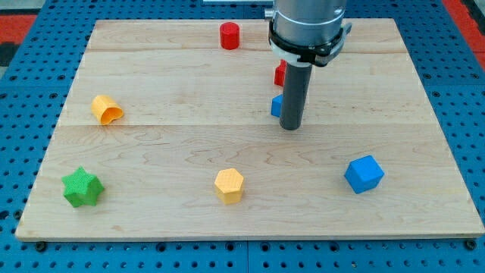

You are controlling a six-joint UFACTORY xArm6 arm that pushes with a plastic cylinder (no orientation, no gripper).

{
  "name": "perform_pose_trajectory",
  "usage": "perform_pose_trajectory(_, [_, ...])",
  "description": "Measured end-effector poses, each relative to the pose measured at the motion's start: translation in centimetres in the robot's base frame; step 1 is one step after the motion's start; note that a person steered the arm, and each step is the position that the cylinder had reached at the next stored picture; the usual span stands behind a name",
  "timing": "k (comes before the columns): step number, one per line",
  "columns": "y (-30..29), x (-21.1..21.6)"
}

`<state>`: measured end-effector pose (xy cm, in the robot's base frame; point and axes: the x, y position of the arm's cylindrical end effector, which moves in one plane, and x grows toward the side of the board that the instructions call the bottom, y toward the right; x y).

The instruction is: Move the blue cube towards the blue triangle

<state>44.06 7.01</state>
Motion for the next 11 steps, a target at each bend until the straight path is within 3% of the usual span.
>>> perform_pose_trajectory(1, [0.3,-1.9])
perform_pose_trajectory(2, [2.8,1.1])
perform_pose_trajectory(3, [10.0,1.6])
perform_pose_trajectory(4, [15.0,7.9])
perform_pose_trajectory(6, [5.6,9.8])
perform_pose_trajectory(7, [7.2,12.0])
perform_pose_trajectory(8, [2.6,14.2])
perform_pose_trajectory(9, [-1.6,12.5])
perform_pose_trajectory(11, [-2.0,9.2])
